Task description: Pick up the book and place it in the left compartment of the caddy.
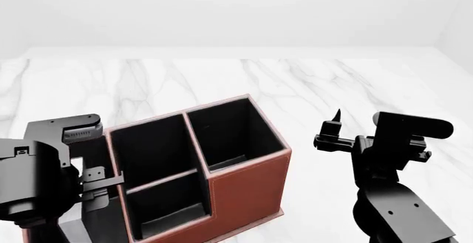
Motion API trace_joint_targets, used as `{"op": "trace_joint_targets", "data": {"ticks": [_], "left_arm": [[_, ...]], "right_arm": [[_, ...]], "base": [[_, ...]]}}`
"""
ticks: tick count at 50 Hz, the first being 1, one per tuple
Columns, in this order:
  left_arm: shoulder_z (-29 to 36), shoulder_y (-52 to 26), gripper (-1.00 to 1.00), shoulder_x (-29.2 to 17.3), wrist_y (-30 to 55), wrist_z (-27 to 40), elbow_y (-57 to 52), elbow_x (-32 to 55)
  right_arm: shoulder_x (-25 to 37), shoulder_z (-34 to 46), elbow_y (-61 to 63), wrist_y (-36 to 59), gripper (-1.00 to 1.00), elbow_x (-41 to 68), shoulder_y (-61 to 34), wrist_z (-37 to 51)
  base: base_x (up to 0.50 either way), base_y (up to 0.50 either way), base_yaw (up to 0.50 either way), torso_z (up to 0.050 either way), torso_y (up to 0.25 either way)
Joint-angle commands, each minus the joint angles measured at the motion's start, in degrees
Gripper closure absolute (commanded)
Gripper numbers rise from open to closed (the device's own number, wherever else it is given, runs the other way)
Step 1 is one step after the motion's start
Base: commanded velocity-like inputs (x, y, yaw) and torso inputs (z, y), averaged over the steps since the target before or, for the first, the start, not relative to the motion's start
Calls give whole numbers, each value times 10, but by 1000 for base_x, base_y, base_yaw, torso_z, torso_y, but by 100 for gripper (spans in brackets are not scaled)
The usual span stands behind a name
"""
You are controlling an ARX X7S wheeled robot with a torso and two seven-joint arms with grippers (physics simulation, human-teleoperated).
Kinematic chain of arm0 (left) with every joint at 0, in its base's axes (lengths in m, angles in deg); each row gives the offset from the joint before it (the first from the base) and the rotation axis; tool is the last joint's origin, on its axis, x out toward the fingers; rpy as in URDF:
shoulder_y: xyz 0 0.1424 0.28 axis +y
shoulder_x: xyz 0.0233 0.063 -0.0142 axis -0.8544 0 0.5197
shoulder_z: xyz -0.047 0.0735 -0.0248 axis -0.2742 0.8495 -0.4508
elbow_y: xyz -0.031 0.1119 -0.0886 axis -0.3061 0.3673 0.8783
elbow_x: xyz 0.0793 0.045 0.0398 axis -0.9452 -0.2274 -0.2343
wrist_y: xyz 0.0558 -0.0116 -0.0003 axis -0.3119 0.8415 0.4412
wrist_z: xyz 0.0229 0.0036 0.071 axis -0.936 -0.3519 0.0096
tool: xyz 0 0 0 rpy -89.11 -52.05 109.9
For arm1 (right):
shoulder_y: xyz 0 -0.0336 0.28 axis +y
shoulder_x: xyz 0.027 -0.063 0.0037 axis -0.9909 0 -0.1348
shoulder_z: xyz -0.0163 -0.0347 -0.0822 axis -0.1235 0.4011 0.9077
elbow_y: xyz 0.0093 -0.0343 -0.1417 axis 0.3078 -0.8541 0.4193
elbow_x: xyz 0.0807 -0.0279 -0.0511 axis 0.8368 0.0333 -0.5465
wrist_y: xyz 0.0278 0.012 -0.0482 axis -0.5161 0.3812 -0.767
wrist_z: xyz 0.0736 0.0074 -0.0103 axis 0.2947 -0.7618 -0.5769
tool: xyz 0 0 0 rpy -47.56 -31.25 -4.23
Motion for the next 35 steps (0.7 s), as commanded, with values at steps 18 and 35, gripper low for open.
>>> {"op": "trace_joint_targets", "data": {"ticks": [18,35], "left_arm": [[-1,-9,-100,-1,2,10,7,-5],[-87,-154,-100,-17,50,65,-73,58]], "right_arm": [[1,4,-5,-6,-100,1,1,1],[3,5,1,-1,-100,5,-3,5]], "base": [[0,0,0,0,0],[0,0,0,0,0]]}}
